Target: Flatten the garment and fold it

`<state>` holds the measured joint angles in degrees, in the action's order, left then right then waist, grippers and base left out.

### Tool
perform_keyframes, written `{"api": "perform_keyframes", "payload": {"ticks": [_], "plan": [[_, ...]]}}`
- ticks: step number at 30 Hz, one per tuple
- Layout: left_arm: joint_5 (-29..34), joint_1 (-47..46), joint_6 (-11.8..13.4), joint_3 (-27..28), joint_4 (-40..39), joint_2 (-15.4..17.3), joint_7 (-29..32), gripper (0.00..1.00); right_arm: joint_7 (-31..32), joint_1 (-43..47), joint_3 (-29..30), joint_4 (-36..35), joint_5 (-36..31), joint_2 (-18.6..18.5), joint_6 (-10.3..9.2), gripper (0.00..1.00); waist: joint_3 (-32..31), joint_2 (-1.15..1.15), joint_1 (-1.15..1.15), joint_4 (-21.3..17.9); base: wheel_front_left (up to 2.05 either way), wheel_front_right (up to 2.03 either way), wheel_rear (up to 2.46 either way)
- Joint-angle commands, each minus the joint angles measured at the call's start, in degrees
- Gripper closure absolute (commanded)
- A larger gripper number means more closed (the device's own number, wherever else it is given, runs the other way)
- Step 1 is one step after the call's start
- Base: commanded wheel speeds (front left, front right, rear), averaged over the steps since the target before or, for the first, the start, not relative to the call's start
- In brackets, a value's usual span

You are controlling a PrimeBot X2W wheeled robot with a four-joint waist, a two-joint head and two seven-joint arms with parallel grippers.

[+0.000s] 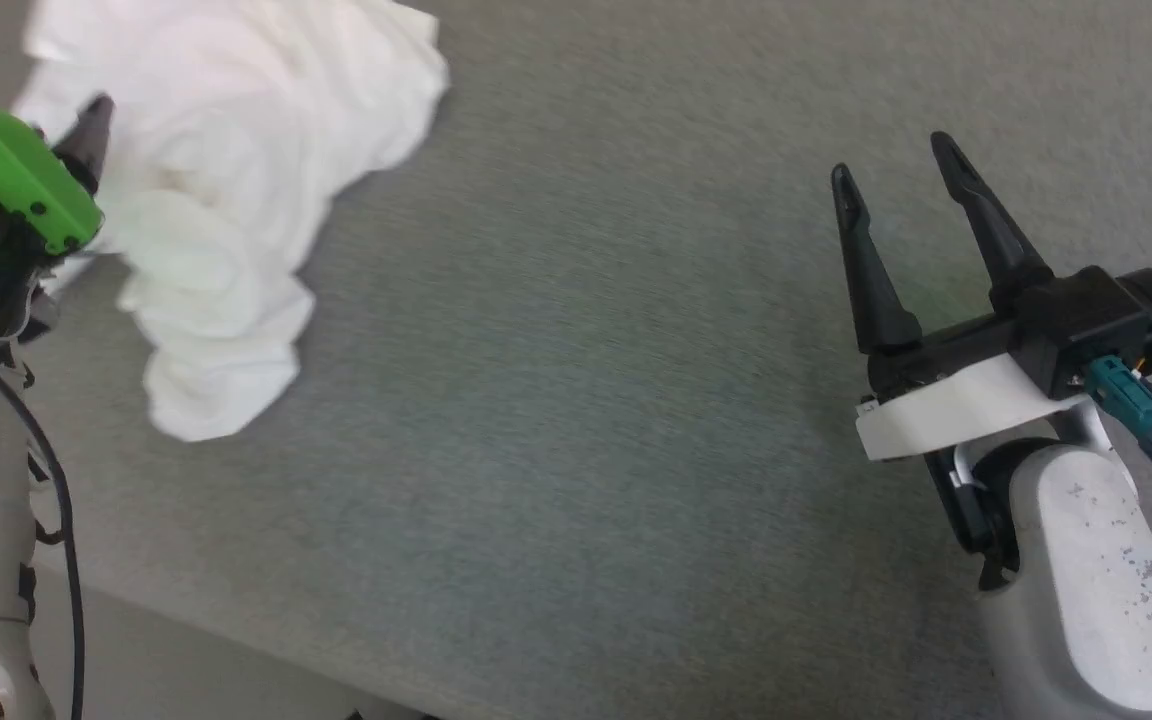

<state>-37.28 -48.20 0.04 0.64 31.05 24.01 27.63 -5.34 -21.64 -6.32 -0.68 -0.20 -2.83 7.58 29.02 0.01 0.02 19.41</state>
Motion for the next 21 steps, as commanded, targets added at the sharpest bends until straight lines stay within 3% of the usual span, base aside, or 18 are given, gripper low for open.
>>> {"api": "perform_keyframes", "payload": {"ticks": [1,7,12,13,14,15,21], "plan": [[-1.6,0.0,1.1,0.6,0.7,0.2,2.9,0.0,-0.6,-0.9,-0.1,-0.1,0.1,0.0,-0.09,0.0,8.8,-0.01,-0.02,-8.1,0.0,0.0,0.0],[-5.3,3.8,5.1,2.1,1.0,-0.6,11.6,0.0,-1.7,-1.7,0.2,0.7,0.6,0.0,-0.09,0.0,10.2,-0.01,-0.02,-9.0,0.0,0.0,0.0],[-7.1,8.0,6.8,1.9,-0.1,-1.5,16.9,0.0,-2.6,-1.9,0.8,2.2,1.2,0.0,-0.09,0.0,8.6,-0.01,-0.02,-8.9,0.0,0.0,0.0],[-7.0,8.8,6.7,1.7,-0.7,-1.2,17.4,0.27,-2.8,-1.9,0.8,2.5,1.4,0.0,-0.09,0.0,7.9,-0.01,-0.02,-8.8,0.0,0.0,0.0],[-6.6,9.3,6.4,1.6,-1.4,-0.7,16.8,0.69,-3.0,-1.8,0.8,2.8,1.5,0.0,-0.09,0.0,7.2,-0.01,-0.02,-8.8,0.0,0.0,0.0],[-5.7,9.7,6.3,1.7,-2.3,0.1,14.9,1.0,-3.3,-1.8,0.9,3.2,1.8,0.0,-0.09,0.0,6.3,-0.01,-0.02,-8.7,0.0,0.0,0.0],[4.2,9.0,5.9,1.9,-5.6,5.1,-5.2,1.0,-5.1,0.1,1.2,6.1,3.7,0.0,-0.09,0.0,-1.2,-0.01,-0.02,-8.8,0.0,0.0,0.0]]}}
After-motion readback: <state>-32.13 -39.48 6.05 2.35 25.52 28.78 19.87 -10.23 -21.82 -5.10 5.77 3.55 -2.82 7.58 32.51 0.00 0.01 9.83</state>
